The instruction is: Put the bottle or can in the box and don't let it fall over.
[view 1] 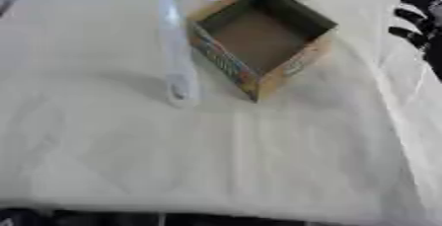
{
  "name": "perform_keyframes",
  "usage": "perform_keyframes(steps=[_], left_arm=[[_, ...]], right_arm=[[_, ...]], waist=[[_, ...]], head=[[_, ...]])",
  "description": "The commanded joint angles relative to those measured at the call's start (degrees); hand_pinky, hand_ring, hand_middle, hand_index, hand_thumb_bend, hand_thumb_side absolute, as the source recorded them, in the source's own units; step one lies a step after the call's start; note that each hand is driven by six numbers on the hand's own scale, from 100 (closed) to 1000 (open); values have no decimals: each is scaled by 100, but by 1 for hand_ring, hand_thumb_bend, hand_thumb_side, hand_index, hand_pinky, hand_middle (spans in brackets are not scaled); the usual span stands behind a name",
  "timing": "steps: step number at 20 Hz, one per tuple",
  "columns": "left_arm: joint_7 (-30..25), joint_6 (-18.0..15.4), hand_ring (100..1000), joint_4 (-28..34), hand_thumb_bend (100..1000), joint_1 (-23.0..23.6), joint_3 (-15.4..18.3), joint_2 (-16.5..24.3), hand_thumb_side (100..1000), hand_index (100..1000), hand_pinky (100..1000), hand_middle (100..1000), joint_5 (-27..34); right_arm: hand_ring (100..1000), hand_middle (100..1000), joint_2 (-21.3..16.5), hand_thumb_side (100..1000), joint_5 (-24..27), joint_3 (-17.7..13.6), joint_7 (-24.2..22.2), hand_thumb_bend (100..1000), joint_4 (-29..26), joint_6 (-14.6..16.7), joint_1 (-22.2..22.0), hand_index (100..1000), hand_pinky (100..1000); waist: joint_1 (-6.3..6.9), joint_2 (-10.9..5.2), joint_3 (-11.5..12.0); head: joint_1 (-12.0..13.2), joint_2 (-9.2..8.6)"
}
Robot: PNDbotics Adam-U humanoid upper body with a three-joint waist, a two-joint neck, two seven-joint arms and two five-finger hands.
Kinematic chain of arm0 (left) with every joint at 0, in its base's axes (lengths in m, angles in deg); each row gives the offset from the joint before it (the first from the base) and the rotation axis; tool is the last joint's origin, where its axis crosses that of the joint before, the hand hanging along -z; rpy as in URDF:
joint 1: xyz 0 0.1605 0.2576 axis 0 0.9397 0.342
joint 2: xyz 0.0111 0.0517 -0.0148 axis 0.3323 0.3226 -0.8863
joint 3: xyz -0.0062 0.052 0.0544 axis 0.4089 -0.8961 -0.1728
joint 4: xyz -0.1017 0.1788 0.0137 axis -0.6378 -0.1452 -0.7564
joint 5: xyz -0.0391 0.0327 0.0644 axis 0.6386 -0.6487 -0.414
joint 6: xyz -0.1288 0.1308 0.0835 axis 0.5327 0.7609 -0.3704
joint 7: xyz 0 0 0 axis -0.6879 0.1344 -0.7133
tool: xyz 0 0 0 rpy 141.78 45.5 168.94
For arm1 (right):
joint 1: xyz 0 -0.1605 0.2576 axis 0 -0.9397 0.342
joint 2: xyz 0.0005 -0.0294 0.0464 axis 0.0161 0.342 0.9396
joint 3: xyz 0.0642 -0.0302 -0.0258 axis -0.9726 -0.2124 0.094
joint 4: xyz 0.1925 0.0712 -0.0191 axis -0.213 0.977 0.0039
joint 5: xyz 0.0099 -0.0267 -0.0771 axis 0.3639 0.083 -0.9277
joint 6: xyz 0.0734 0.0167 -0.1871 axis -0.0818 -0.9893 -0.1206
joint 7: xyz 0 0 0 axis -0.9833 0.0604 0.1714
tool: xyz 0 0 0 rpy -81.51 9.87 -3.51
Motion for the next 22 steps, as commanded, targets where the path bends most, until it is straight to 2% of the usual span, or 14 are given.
perform_keyframes(steps=[1,7,11,14,22], left_arm=[[-13,-18,1000,132,100,-62,55,107,100,806,1000,793,-33],[-165,-29,1000,319,100,-190,-123,206,100,817,1000,797,-39],[-565,115,1000,407,123,-351,-489,360,100,871,1000,818,-13],[-909,253,1000,406,155,-502,-731,454,100,885,1000,824,-5],[-1428,502,1000,273,197,-869,-1186,582,100,906,1000,835,68]], right_arm=[[1000,1000,-149,638,72,-67,119,100,-210,38,98,811,903],[1000,999,-145,632,87,-61,229,100,-272,21,112,807,900],[1000,997,-127,631,104,-45,257,100,-297,-27,130,807,897],[1000,995,-118,631,112,-34,258,100,-307,-53,136,805,897],[1000,989,-83,626,141,-11,251,100,-336,-97,162,800,893]], waist=[[-8,-41,-1],[-10,-3,-8],[-11,-15,-33],[-14,-29,-52],[-17,-52,-77]], head=[[51,-9],[58,25],[76,28],[86,25],[103,3]])
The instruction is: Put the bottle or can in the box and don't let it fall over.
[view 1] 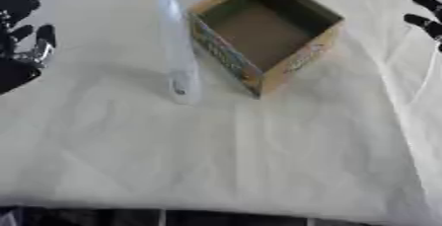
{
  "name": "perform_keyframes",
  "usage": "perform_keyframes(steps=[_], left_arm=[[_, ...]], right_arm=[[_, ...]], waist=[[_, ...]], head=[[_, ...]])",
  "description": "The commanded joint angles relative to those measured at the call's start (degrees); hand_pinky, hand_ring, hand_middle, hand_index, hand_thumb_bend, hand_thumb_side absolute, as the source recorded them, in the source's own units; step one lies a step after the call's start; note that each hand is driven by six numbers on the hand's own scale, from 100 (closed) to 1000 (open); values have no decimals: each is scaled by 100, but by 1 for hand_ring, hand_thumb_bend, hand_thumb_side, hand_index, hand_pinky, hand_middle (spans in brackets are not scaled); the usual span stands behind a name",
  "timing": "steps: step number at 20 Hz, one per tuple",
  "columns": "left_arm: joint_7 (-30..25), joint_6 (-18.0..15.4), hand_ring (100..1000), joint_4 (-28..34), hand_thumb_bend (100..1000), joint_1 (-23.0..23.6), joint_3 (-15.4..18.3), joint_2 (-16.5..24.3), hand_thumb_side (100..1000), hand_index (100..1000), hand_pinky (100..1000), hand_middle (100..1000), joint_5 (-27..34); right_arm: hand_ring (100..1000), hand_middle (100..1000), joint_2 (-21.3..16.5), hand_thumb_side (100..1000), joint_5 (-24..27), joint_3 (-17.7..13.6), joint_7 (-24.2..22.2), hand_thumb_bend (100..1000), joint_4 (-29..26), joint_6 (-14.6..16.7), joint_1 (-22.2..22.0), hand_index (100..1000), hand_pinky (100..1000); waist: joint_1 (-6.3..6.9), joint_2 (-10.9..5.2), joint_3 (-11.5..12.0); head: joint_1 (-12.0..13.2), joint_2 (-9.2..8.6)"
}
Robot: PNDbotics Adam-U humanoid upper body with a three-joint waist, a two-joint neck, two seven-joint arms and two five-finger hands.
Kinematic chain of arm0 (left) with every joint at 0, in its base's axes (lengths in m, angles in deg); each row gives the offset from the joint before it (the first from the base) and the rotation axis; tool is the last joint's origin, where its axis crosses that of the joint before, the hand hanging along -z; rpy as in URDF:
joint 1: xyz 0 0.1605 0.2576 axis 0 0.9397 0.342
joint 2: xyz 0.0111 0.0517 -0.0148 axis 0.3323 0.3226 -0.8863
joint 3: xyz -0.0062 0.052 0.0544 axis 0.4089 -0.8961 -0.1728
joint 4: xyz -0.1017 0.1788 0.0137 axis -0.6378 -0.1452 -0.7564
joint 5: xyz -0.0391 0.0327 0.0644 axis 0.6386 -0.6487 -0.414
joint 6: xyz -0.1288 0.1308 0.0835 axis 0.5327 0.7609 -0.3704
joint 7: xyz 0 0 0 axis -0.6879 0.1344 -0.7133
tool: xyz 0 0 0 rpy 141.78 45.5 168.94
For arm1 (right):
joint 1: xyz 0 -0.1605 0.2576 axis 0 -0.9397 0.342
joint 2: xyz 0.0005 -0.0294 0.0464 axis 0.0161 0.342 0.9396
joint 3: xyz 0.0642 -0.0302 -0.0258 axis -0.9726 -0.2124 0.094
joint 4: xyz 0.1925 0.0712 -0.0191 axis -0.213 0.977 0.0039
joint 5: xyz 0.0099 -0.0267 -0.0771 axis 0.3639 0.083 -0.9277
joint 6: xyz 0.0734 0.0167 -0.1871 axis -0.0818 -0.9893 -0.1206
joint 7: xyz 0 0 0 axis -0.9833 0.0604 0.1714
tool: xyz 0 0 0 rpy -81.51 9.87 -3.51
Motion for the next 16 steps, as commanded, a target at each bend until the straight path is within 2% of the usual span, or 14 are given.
perform_keyframes(steps=[1,6,7,8,9,10,11,12,16], left_arm=[[-177,88,1000,-21,202,-153,-133,199,100,907,1000,838,69],[-402,247,1000,-156,271,-345,-343,222,100,923,1000,857,157],[-449,274,1000,-174,317,-375,-371,227,145,935,1000,874,149],[-516,290,1000,-183,353,-403,-403,233,241,950,1000,889,110],[-613,291,1000,-179,363,-423,-431,242,280,954,1000,894,26],[-708,285,1000,-176,381,-436,-446,248,416,968,1000,913,-77],[-791,276,1000,-175,381,-445,-449,249,416,968,1000,913,-190],[-864,268,1000,-180,377,-449,-449,248,471,972,1000,920,-292],[-1049,257,1000,-213,376,-466,-454,238,491,973,1000,924,-505]], right_arm=[[1000,989,-81,627,46,-4,3,100,-133,-21,103,799,893],[1000,986,-73,625,58,-1,5,100,-131,-27,113,796,891],[1000,985,-72,625,62,-2,9,100,-129,-28,116,795,891],[1000,984,-71,624,66,1,9,100,-127,-29,121,794,891],[1000,984,-70,624,70,4,7,100,-125,-31,125,794,891],[1000,982,-70,623,72,6,4,100,-124,-31,129,792,890],[1000,982,-71,623,76,6,2,100,-122,-32,133,792,890],[1000,980,-70,623,80,7,1,100,-119,-34,134,790,889],[1000,973,-64,623,96,10,6,100,-100,-64,143,784,887]], waist=[[-8,-111,-8],[-50,-98,-53],[-58,-92,-60],[-68,-83,-70],[-76,-75,-78],[-84,-67,-83],[-91,-60,-86],[-97,-55,-88],[-114,-49,-88]], head=[[21,-27],[39,-82],[43,-95],[47,-106],[48,-113],[48,-117],[47,-120],[45,-121],[41,-139]])
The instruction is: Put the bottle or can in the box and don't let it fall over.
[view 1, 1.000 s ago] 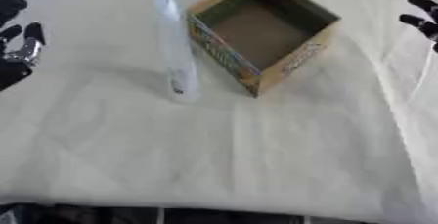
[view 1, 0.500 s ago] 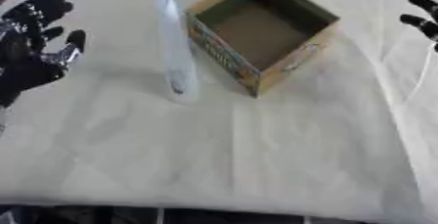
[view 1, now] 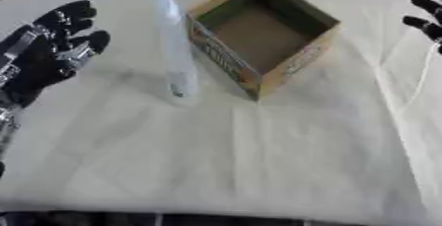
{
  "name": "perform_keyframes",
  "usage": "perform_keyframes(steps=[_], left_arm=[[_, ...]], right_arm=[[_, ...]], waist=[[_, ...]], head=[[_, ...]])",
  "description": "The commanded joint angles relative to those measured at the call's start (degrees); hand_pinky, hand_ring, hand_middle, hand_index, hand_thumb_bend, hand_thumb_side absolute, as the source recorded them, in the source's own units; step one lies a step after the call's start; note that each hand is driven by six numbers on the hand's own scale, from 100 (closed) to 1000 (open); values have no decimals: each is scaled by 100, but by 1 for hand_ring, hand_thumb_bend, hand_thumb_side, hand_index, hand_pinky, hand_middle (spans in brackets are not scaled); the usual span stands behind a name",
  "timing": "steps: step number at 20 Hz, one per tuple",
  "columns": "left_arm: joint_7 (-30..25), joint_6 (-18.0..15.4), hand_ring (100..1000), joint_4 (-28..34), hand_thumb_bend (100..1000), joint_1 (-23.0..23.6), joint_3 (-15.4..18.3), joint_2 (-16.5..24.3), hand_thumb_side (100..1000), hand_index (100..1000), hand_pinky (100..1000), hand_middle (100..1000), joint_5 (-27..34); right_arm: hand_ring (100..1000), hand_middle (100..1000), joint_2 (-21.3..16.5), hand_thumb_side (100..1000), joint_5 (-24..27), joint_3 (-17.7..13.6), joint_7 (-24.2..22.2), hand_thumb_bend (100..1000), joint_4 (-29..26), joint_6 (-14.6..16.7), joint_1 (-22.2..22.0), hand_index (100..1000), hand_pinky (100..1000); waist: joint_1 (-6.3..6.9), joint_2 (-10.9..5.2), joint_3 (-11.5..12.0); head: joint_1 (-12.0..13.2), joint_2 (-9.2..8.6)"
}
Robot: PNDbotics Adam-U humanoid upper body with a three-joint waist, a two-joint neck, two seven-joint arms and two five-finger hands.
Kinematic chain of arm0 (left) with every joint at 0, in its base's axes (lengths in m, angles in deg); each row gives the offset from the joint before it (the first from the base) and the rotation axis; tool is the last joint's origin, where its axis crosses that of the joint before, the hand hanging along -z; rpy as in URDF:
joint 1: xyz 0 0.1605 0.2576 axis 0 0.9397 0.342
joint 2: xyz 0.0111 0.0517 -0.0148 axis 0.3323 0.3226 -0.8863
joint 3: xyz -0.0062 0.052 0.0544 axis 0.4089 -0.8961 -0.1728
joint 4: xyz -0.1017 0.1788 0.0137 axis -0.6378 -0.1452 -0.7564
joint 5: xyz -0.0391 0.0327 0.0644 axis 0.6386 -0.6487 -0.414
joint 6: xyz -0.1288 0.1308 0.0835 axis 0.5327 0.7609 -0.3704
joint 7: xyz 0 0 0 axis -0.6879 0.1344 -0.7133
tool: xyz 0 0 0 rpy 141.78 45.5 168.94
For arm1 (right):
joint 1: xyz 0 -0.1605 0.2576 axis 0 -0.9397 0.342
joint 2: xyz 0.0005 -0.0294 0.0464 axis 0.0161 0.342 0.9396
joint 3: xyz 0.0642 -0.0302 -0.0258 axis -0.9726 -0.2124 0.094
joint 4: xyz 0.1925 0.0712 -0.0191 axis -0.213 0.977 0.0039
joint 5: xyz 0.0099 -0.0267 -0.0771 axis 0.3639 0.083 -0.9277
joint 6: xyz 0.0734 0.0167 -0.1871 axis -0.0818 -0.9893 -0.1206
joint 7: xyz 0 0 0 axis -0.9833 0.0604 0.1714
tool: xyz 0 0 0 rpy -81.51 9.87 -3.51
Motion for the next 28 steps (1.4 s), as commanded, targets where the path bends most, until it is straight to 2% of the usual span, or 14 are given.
perform_keyframes(steps=[1,5,6,7,8,10,20,28], left_arm=[[-150,-23,1000,33,374,-95,10,174,496,973,1000,924,-127],[-253,-15,1000,6,364,-133,-33,157,518,978,1000,925,-82],[-287,-17,1000,7,377,-143,-50,158,484,980,1000,926,-81],[-326,-17,1000,7,394,-151,-67,158,418,979,1000,926,-90],[-371,-14,1000,6,425,-160,-84,155,271,977,1000,927,-101],[-487,-14,1000,-4,444,-175,-115,135,168,977,1000,928,-96],[-704,55,1000,-135,429,-322,-248,17,208,982,1000,929,-23],[-728,250,1000,-404,421,-596,-487,-168,255,977,1000,922,-59]], right_arm=[[1000,972,-70,623,49,-21,17,100,-93,-47,94,783,887],[1000,967,-62,621,52,-19,35,100,-89,-88,92,779,885],[1000,966,-59,621,53,-17,39,100,-90,-93,92,778,884],[1000,965,-58,620,55,-16,42,100,-91,-97,93,777,884],[1000,964,-57,621,57,-15,44,100,-91,-102,92,776,884],[1000,961,-53,622,65,-13,52,100,-83,-120,87,774,882],[1000,950,-33,621,85,1,69,100,-79,-174,79,764,879],[1000,970,-17,609,91,23,19,100,-78,-193,81,767,881]], waist=[[-5,-74,-8],[-13,-83,-15],[-15,-84,-20],[-17,-85,-23],[-18,-85,-26],[-19,-84,-30],[-18,-75,-59],[-16,-63,-77]], head=[[15,-85],[15,-104],[14,-108],[13,-110],[14,-111],[14,-113],[-1,-123],[54,-129]])
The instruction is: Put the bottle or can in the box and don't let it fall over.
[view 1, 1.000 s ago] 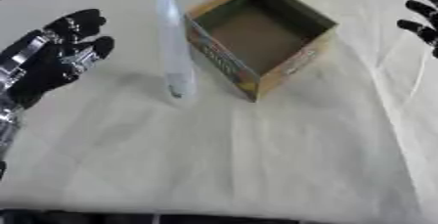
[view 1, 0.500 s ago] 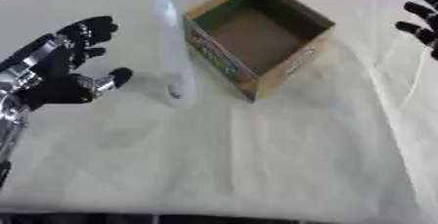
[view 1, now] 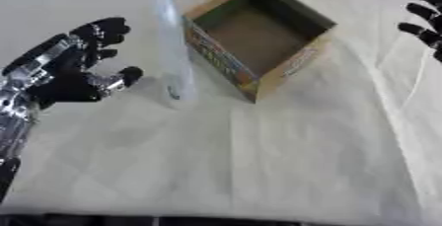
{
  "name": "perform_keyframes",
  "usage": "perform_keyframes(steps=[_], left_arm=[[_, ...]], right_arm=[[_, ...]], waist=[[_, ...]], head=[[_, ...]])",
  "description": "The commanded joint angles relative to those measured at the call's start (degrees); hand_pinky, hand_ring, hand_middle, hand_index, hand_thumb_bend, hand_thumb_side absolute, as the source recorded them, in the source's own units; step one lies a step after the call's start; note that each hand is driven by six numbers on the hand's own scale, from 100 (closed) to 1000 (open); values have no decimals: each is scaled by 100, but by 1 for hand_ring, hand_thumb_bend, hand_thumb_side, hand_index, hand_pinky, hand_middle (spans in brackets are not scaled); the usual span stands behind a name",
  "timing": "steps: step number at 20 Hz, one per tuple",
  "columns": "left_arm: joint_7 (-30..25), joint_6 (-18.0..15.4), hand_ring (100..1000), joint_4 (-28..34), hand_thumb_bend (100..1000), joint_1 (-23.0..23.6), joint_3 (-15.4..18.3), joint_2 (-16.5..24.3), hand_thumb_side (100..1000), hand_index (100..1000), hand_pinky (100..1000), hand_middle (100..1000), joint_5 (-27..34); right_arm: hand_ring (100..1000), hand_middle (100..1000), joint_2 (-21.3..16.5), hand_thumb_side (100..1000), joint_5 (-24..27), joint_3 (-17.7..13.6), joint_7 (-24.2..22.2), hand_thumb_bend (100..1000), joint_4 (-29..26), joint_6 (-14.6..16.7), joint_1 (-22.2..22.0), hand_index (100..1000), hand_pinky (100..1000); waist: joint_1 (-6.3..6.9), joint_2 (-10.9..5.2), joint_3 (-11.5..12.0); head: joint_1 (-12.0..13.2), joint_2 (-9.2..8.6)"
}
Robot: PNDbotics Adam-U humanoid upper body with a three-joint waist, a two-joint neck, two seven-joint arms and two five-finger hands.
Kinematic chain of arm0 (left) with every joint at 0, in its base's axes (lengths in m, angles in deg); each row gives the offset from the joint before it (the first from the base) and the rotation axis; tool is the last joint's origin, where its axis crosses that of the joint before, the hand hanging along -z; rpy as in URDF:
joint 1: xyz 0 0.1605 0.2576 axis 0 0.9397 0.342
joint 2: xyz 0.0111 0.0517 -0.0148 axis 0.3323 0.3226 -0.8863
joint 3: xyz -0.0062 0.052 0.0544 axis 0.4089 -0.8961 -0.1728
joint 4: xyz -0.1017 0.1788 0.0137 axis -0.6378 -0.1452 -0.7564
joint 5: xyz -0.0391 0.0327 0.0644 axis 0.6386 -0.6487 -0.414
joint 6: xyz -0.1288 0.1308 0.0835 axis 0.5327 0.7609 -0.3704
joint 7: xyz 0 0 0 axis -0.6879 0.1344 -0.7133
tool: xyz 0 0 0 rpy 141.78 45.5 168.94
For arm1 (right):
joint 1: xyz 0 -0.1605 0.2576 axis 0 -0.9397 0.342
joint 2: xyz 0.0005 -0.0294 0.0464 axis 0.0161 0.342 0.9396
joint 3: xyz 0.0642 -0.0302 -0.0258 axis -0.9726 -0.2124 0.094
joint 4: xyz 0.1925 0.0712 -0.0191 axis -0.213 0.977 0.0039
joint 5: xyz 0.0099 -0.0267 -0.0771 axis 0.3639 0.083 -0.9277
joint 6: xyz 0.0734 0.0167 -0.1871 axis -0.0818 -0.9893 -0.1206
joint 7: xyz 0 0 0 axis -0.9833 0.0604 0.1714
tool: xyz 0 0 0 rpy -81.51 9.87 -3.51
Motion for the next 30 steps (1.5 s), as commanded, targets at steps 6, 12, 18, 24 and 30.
perform_keyframes(steps=[6,12,18,24,30], left_arm=[[172,203,1000,-318,476,-412,-311,-235,226,957,1000,903,-465],[447,248,1000,-488,530,-554,-390,-383,175,952,1000,897,-1003],[726,374,1000,-664,539,-615,-437,-533,173,952,1000,895,-1347],[867,392,1000,-810,523,-714,-497,-677,191,928,1000,861,-1317],[1029,330,1000,-1009,501,-847,-531,-822,219,904,1000,832,-1113]], right_arm=[[1000,970,-57,621,28,2,-87,100,-79,-10,101,766,882],[1000,967,-46,622,22,7,-130,100,-76,-18,88,762,881],[1000,963,-41,621,30,13,-164,100,-108,-9,81,759,881],[1000,960,-23,624,12,22,-192,100,-98,-24,71,756,880],[1000,957,-4,625,7,32,-216,100,-100,-31,94,752,879]], waist=[[3,-27,-37],[15,-14,-41],[5,2,-36],[3,23,-35],[-2,49,-64]], head=[[125,-108],[-124,-66],[-248,-21],[-202,-23],[-174,-64]])
